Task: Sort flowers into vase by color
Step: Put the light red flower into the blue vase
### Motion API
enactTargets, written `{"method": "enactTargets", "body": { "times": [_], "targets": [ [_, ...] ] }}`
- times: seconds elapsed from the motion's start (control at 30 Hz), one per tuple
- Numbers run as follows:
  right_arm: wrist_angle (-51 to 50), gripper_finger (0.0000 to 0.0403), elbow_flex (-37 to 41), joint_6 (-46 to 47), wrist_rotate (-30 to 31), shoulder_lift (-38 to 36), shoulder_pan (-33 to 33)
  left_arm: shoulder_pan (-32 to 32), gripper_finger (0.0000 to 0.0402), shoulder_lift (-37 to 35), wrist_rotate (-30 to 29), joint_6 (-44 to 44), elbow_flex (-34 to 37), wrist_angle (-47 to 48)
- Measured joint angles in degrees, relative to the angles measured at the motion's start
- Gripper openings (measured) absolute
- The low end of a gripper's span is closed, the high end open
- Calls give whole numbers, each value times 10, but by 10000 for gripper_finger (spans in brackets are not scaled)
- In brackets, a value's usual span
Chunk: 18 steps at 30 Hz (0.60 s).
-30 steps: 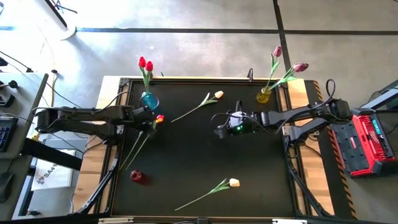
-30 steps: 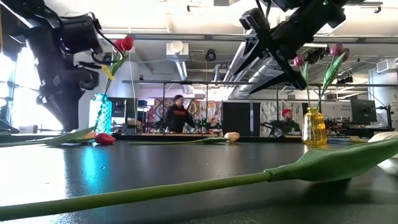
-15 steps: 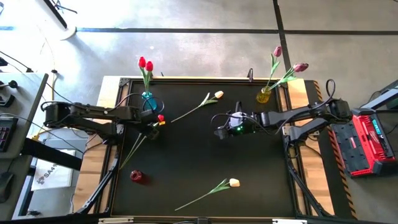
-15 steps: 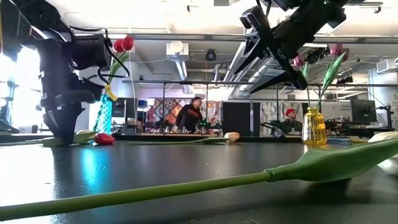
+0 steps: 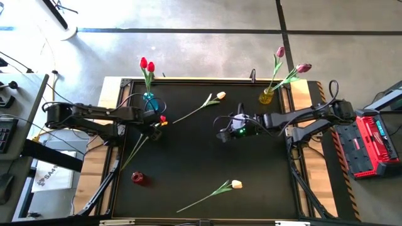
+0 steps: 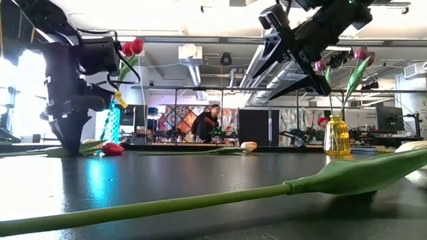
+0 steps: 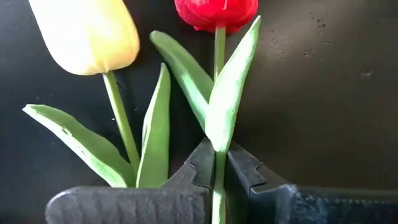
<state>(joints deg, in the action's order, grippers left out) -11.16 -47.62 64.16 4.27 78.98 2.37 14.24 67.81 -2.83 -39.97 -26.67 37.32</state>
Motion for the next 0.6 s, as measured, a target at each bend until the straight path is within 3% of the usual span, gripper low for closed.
{"method": "enactTargets", "body": {
  "times": [0.17,0.6],
  "targets": [
    [-5,224,0,-1,0,0,14,-1,6,1,42,-5,-27,-7],
    [-60,224,0,-1,0,0,47,-57,3,1,46,-9,-104,-17]
  ]
}}
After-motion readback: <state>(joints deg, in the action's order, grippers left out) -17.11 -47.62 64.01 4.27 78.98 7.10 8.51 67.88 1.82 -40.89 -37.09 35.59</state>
